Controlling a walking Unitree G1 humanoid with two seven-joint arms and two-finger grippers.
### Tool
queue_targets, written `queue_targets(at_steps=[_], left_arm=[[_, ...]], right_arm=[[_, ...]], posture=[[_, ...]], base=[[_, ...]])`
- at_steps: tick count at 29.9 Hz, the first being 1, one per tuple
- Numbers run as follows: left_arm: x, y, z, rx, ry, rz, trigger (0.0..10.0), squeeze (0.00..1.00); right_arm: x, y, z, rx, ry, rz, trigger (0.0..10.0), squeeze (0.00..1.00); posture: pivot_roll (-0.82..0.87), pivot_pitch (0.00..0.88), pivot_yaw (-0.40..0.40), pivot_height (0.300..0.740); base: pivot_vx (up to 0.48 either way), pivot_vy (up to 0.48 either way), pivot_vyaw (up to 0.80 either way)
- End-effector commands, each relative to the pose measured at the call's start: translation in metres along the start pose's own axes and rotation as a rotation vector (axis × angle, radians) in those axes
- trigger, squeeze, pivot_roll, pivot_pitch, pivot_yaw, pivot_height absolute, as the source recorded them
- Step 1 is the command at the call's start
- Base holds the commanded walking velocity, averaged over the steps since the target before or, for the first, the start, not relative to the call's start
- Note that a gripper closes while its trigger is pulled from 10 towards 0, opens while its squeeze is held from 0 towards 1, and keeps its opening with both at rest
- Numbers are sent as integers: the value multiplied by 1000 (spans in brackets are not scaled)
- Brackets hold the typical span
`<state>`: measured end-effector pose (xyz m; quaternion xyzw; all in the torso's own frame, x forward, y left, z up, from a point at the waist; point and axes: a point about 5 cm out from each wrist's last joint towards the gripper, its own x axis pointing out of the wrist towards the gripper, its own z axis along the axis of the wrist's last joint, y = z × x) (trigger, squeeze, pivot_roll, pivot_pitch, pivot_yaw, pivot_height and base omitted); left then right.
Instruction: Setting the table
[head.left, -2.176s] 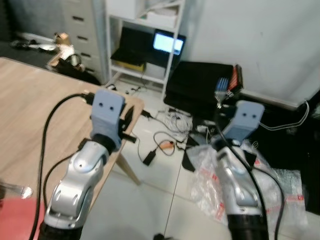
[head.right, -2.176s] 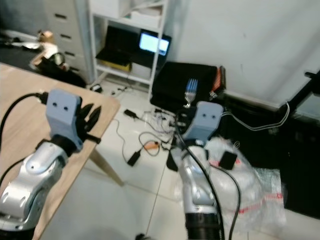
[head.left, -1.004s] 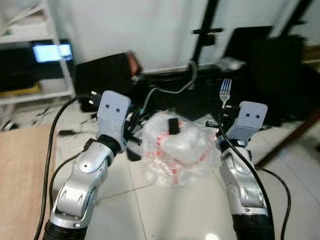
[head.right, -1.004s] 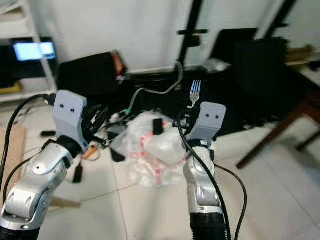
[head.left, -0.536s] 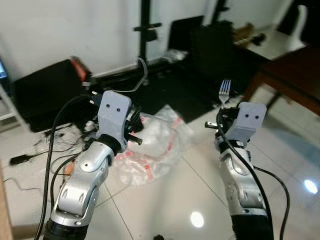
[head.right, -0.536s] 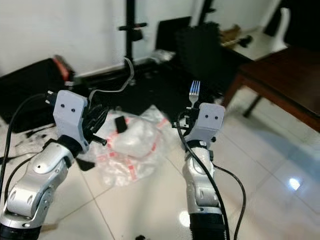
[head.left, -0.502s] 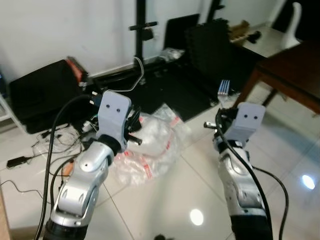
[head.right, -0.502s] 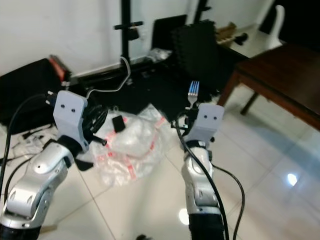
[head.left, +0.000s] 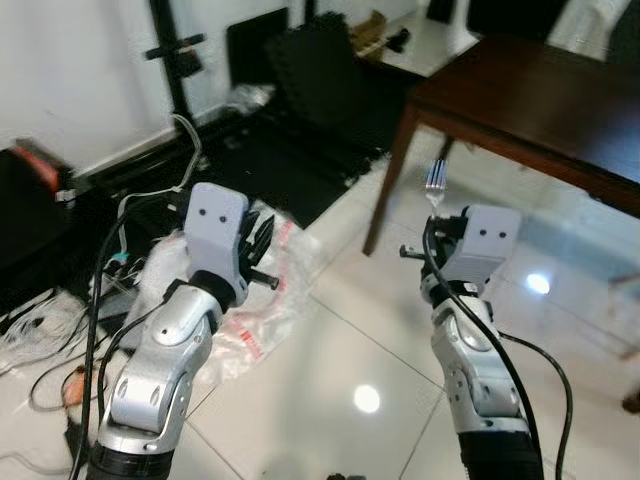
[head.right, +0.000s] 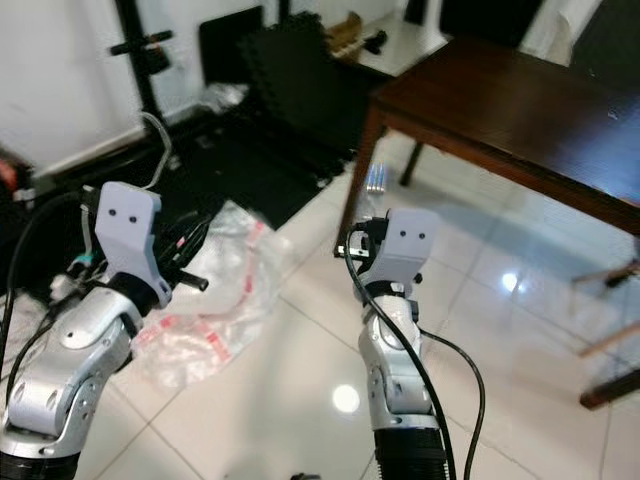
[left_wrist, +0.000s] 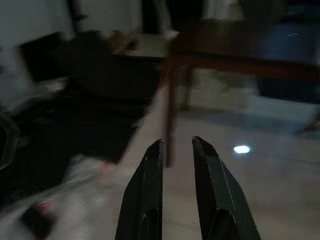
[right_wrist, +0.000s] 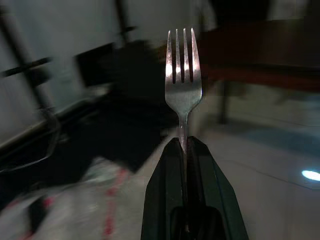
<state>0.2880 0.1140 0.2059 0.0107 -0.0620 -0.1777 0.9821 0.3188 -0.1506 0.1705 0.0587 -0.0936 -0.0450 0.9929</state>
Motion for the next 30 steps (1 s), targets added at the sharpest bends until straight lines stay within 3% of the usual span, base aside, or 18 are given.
queue_targets(at_steps=[1, 4, 9, 30], left_arm=[[-2, -1, -1, -9, 13, -10, 10000, 0], [-2, -3, 0, -12, 45, -35, 10000, 0], [0, -2, 4, 19, -14, -25, 10000, 0], [5, -1, 9, 13, -35, -11, 10000, 0]], right_arm=[[-2, -1, -2, 0, 9, -7, 10000, 0], [-2, -1, -3, 0, 10, -7, 10000, 0], [-2, -1, -2, 0, 10, -6, 10000, 0], [-3, -1, -3, -2, 12, -9, 10000, 0]], posture=[[44, 45, 31, 740], [45, 47, 30, 740], [42, 47, 30, 740], [39, 51, 30, 740]], base=[[0, 0, -800], [0, 0, -800], [0, 0, -800], [0, 0, -800]])
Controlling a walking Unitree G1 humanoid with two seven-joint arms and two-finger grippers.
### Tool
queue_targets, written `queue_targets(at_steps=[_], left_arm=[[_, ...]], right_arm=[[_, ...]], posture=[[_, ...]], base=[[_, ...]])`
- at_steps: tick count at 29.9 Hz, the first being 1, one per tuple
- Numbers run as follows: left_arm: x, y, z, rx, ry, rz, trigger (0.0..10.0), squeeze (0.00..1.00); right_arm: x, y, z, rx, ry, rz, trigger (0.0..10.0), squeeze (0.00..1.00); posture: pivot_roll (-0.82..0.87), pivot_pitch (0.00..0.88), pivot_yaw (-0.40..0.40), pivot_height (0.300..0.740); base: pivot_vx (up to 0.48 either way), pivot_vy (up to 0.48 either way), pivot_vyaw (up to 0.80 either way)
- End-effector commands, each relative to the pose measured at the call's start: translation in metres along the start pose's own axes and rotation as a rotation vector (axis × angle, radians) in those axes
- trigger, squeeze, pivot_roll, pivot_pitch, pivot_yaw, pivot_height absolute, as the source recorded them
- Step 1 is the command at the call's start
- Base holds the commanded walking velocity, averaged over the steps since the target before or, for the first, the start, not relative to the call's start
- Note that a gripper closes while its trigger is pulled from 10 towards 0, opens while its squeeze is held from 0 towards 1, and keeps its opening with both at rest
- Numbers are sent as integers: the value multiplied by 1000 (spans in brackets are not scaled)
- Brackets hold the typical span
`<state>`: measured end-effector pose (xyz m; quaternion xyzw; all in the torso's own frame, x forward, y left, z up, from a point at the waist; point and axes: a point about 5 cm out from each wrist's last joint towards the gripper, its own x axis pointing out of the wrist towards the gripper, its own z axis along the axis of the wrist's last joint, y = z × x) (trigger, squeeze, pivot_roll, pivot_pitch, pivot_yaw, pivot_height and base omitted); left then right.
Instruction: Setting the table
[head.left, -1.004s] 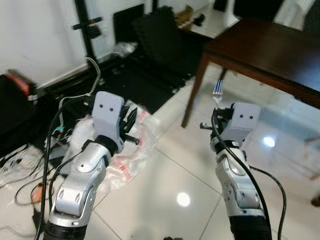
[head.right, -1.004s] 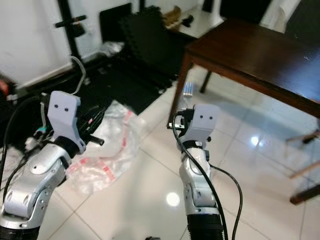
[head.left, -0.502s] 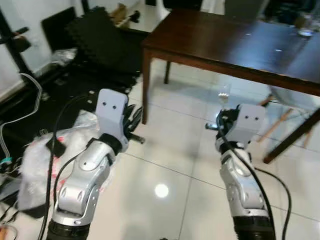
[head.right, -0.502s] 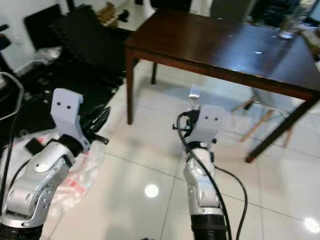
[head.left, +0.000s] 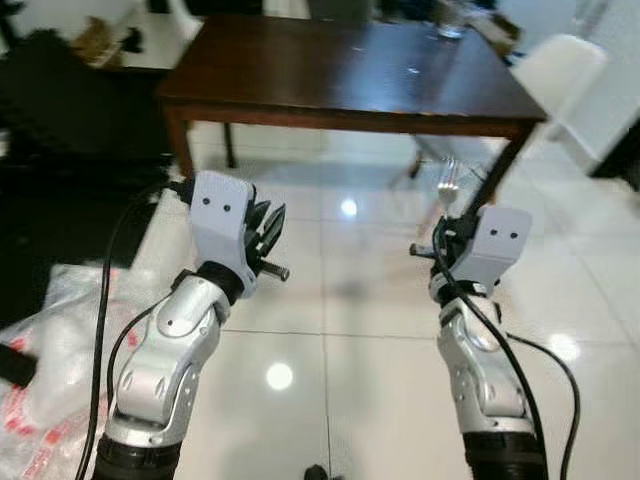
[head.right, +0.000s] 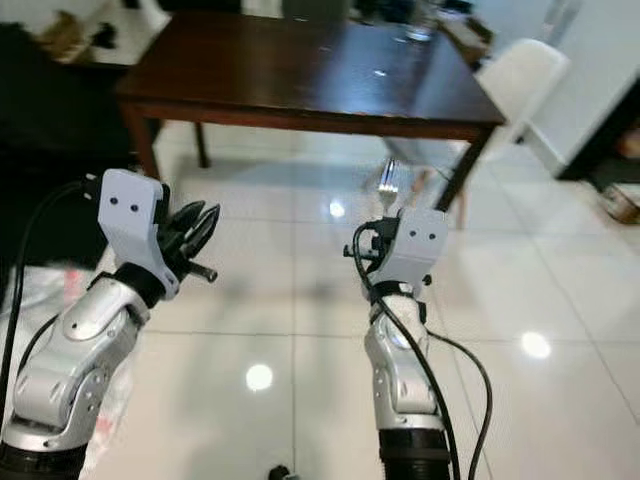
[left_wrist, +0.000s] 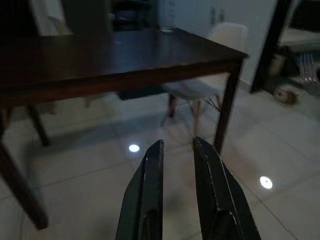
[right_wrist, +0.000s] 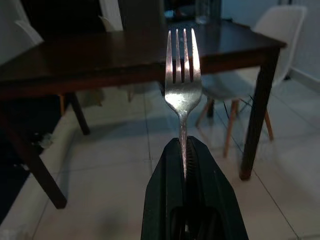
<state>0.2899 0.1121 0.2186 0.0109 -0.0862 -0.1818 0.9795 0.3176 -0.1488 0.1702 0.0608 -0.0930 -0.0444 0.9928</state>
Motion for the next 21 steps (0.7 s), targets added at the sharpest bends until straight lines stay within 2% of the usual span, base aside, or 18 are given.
queue_targets(at_steps=[1, 7, 9, 15, 21], left_arm=[[1, -1, -3, 5, 12, -4, 10000, 0], [3, -1, -3, 26, 3, 5, 10000, 0], [5, 2, -8, 102, 21, 34, 10000, 0], [9, 1, -8, 116, 9, 56, 10000, 0], [4, 4, -17, 131, 29, 86, 10000, 0]], right_arm=[[-1, -3, -2, -6, 11, -10, 10000, 0], [-1, -2, -1, 8, 0, 0, 10000, 0], [-2, 2, 3, 18, -20, 29, 10000, 0], [-4, 16, 12, 45, -77, 115, 10000, 0], [-6, 23, 7, 43, -55, 170, 10000, 0]], posture=[[35, 53, 29, 740], [34, 53, 30, 740], [34, 53, 31, 740], [29, 51, 31, 740], [26, 50, 25, 740]], base=[[0, 0, -800], [0, 0, -800], [270, 0, -463], [480, 0, 0], [480, 0, 0]])
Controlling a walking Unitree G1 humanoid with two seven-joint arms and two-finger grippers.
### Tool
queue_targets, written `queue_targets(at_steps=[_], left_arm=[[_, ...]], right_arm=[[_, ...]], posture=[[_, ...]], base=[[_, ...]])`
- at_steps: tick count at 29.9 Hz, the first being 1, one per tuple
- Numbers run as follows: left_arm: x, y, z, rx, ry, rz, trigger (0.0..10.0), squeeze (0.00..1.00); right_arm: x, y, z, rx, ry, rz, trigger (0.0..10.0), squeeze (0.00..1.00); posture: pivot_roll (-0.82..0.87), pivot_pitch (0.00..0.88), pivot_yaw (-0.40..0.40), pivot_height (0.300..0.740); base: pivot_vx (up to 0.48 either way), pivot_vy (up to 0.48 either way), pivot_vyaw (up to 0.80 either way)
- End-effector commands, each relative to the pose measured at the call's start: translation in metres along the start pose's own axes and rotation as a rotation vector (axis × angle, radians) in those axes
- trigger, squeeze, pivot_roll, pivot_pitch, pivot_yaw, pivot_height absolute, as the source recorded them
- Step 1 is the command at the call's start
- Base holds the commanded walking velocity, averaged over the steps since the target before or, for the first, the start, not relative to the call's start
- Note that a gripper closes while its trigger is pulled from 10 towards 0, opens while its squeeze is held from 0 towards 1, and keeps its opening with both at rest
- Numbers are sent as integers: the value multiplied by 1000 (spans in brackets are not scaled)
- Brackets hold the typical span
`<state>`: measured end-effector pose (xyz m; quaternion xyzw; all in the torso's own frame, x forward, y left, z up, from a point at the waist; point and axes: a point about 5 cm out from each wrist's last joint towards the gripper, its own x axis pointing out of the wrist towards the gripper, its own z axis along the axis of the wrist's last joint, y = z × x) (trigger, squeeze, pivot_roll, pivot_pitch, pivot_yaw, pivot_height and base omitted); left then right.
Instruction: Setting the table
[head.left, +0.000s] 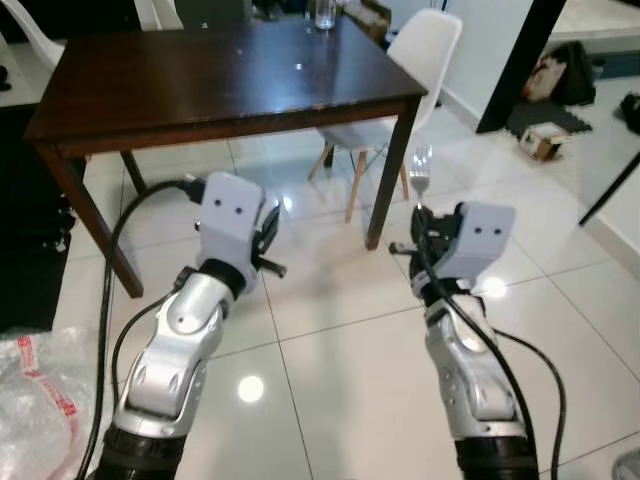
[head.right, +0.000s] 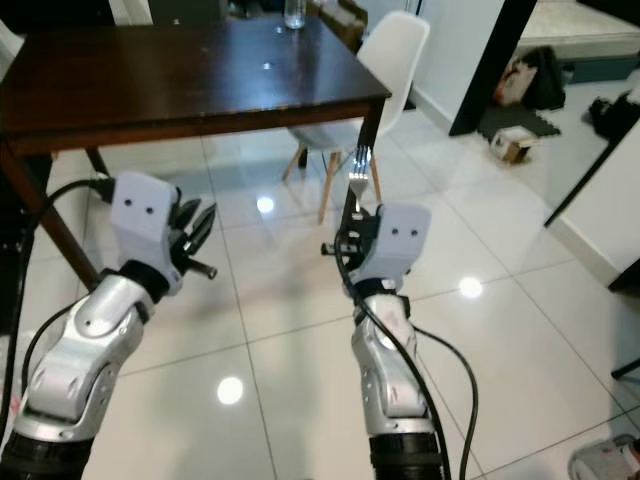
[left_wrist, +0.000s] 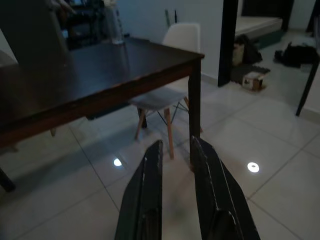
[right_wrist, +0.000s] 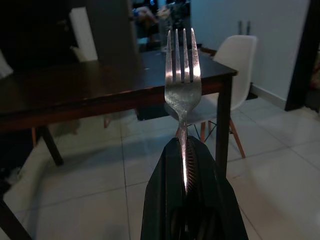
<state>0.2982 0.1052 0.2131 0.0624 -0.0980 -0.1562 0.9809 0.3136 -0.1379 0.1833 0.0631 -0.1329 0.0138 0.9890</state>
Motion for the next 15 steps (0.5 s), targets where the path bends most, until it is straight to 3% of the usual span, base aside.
queue_targets(at_steps=[1, 4, 7, 11, 14, 15], left_arm=[[-5, 7, -10, 22, 35, 42, 10000, 0], [-11, 13, -21, 43, 64, 84, 10000, 0], [-28, 23, -41, 62, 129, 149, 10000, 0], [-53, 34, -70, 110, 224, 223, 10000, 0], [-62, 37, -80, 118, 260, 251, 10000, 0], [-73, 42, -94, 135, 309, 292, 10000, 0]], right_arm=[[-2, 11, -5, 26, 16, 50, 10000, 0], [-5, 15, -13, 20, 47, 80, 10000, 0], [-13, 16, -30, -26, 101, 115, 10000, 0], [-24, 7, -51, -96, 164, 128, 10000, 0], [-29, 2, -58, -118, 189, 125, 10000, 0], [-37, -7, -67, -137, 227, 109, 10000, 0]], posture=[[26, 50, 25, 740], [27, 50, 20, 740], [34, 50, 8, 740], [36, 46, -6, 740], [33, 45, -11, 740], [31, 43, -12, 740]], base=[[480, 0, 0], [480, 0, 0], [480, 0, 0], [480, 0, 0], [480, 0, 0], [480, 0, 0]])
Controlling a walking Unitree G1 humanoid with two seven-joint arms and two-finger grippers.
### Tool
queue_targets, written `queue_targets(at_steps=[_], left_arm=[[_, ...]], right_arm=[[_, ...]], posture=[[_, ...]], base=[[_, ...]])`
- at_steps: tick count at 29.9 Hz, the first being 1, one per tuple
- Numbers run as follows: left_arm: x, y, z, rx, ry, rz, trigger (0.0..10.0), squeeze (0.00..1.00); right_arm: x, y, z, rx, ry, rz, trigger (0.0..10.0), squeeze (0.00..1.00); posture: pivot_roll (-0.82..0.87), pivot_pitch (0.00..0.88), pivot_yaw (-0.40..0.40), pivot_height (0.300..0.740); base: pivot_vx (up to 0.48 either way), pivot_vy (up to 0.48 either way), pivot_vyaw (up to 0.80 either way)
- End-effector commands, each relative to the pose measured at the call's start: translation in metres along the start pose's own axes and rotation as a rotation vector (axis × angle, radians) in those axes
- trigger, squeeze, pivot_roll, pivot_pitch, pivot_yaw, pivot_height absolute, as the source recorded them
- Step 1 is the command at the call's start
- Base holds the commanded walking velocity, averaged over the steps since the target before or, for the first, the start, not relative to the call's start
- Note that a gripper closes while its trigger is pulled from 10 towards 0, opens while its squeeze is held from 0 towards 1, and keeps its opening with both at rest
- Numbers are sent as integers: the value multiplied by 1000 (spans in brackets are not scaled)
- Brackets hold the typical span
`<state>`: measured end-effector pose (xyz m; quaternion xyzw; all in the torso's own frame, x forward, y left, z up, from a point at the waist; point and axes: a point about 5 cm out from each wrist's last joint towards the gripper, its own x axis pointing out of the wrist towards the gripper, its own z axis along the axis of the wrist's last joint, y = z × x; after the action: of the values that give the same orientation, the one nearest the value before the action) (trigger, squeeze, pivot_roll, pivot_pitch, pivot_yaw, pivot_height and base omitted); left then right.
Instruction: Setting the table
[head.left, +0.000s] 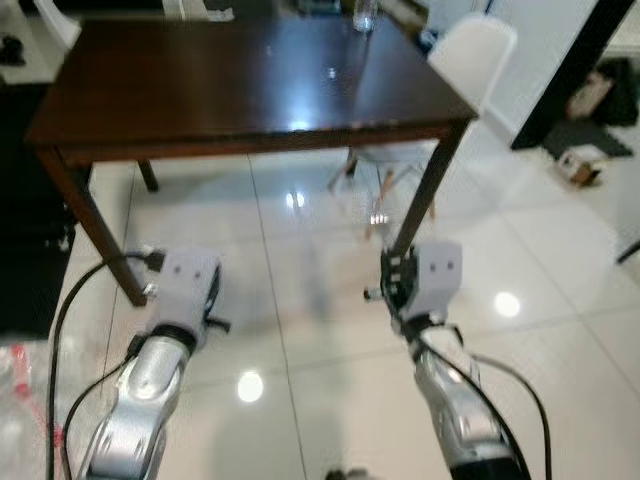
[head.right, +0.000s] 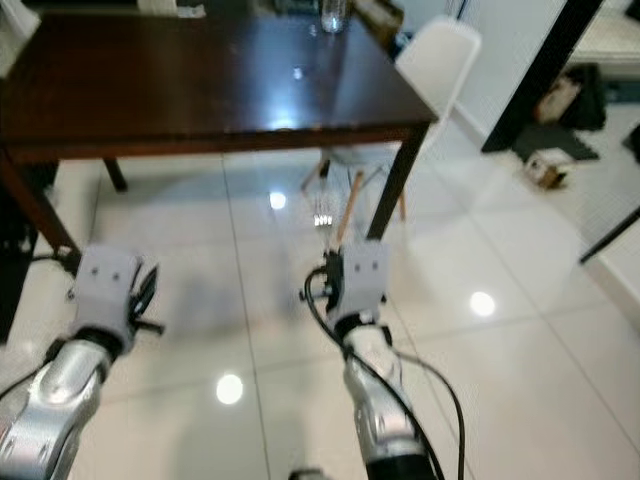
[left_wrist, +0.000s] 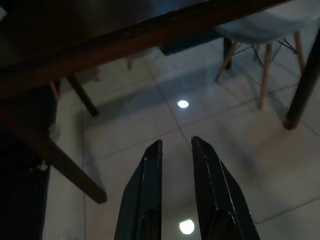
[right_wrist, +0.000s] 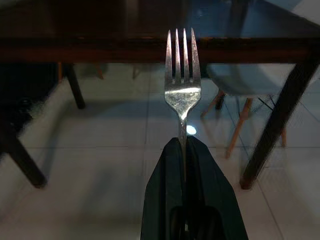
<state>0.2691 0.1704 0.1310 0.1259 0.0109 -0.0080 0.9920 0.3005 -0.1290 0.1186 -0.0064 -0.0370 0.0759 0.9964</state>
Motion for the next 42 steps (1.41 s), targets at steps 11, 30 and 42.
queue_targets(at_steps=[11, 30, 42], left_arm=[[-17, 35, -62, -49, 203, 253, 10000, 0], [2, 46, -27, -36, 26, 296, 10000, 0], [12, 59, -10, -18, -37, 325, 10000, 0]], right_arm=[[-32, -17, -22, -86, 42, 10, 10000, 0], [2, 6, 41, -43, -182, 126, 10000, 0], [-1, 2, 34, 0, -142, 95, 10000, 0]], posture=[[-14, 35, 1, 740], [0, 33, -13, 740], [1, 38, -2, 740]], base=[[480, 0, 0], [480, 0, 0], [480, 0, 0]])
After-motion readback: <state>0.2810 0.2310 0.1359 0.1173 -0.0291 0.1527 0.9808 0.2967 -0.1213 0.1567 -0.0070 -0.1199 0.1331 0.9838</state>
